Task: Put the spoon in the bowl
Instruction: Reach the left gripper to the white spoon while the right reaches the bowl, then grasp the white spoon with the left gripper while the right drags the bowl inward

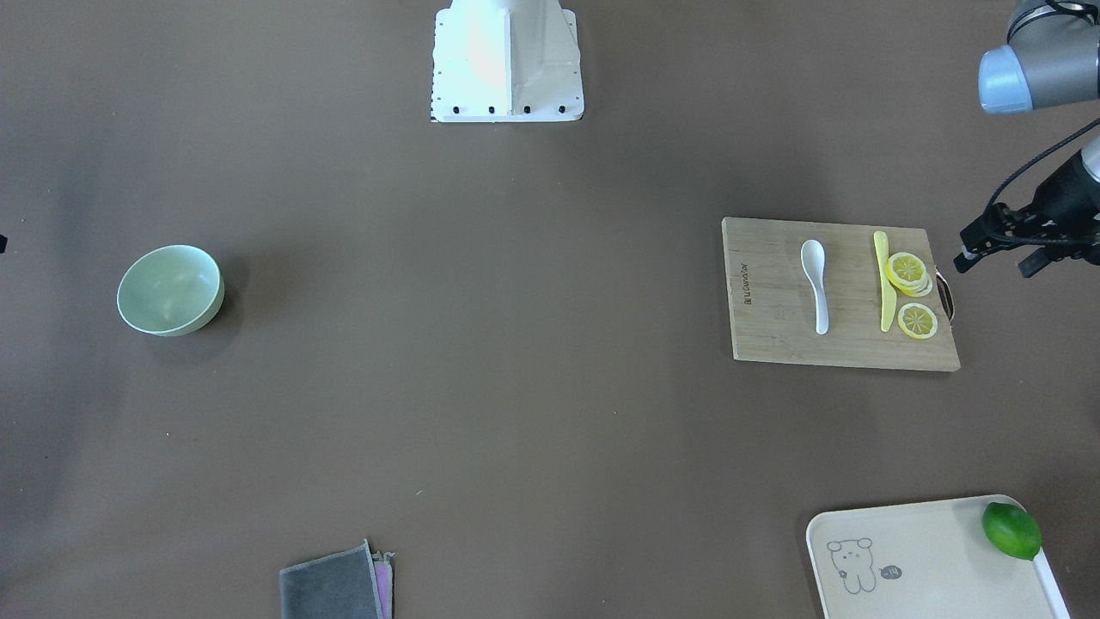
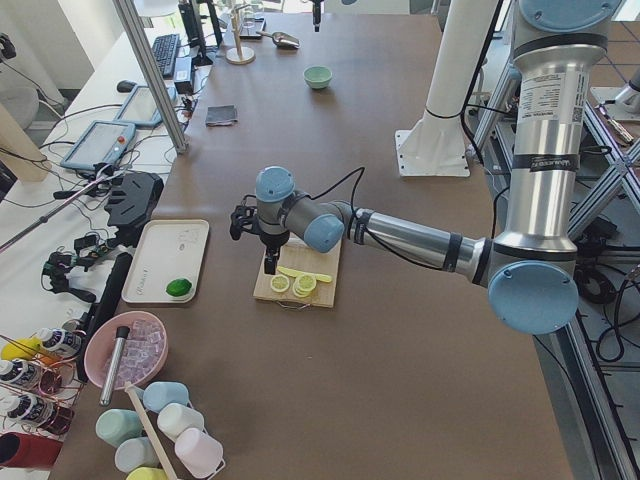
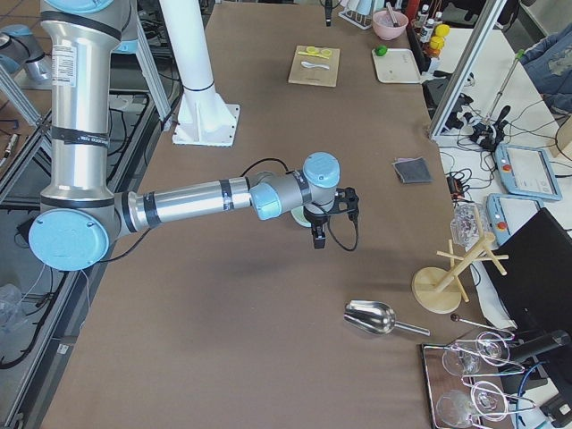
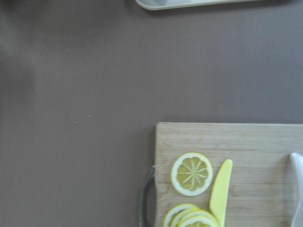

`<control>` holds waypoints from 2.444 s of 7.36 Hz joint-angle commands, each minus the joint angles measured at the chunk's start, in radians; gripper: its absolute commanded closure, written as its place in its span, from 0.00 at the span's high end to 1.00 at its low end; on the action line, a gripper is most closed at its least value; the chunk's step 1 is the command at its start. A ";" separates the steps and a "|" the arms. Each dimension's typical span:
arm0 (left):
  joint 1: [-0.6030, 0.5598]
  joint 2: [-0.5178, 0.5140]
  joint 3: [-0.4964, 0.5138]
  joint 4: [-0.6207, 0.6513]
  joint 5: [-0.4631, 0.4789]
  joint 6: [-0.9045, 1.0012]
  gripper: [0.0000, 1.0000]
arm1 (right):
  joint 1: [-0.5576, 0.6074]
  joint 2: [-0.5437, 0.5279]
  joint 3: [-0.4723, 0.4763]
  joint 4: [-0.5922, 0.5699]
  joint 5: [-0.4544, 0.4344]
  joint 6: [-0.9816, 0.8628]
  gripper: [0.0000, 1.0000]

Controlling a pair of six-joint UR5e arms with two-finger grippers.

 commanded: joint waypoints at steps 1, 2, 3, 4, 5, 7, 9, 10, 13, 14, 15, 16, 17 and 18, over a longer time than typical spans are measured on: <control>0.110 -0.069 0.012 -0.003 0.043 -0.101 0.97 | -0.164 0.058 -0.005 0.011 -0.099 0.151 0.94; 0.141 -0.095 0.024 -0.002 0.052 -0.136 0.97 | -0.198 0.083 -0.049 0.016 -0.106 0.152 0.90; 0.176 -0.120 0.029 -0.002 0.055 -0.176 0.97 | -0.221 0.110 -0.110 0.046 -0.106 0.149 0.86; 0.184 -0.131 0.047 -0.002 0.055 -0.180 0.97 | -0.228 0.112 -0.161 0.109 -0.107 0.153 0.83; 0.186 -0.152 0.068 -0.002 0.064 -0.180 0.97 | -0.235 0.123 -0.213 0.150 -0.101 0.156 0.78; 0.189 -0.154 0.073 -0.002 0.081 -0.181 0.97 | -0.245 0.129 -0.220 0.155 -0.094 0.185 0.50; 0.234 -0.154 0.082 -0.002 0.116 -0.218 0.97 | -0.254 0.131 -0.201 0.157 -0.083 0.205 0.00; 0.279 -0.154 0.095 -0.003 0.142 -0.229 0.97 | -0.263 0.146 -0.165 0.157 -0.062 0.248 0.00; 0.314 -0.154 0.144 -0.006 0.155 -0.238 0.65 | -0.424 0.331 -0.104 0.154 -0.093 0.664 0.00; 0.322 -0.154 0.144 -0.008 0.155 -0.239 0.49 | -0.518 0.417 -0.106 0.152 -0.171 0.822 0.00; 0.327 -0.154 0.145 -0.008 0.156 -0.239 0.28 | -0.586 0.474 -0.106 0.151 -0.236 0.916 0.00; 0.331 -0.152 0.142 -0.010 0.155 -0.241 0.06 | -0.641 0.502 -0.108 0.148 -0.267 0.969 0.00; 0.331 -0.154 0.141 -0.010 0.155 -0.239 0.00 | -0.688 0.537 -0.112 0.145 -0.320 0.996 0.00; 0.331 -0.165 0.121 -0.010 0.146 -0.242 0.00 | -0.738 0.563 -0.118 0.145 -0.366 1.036 0.00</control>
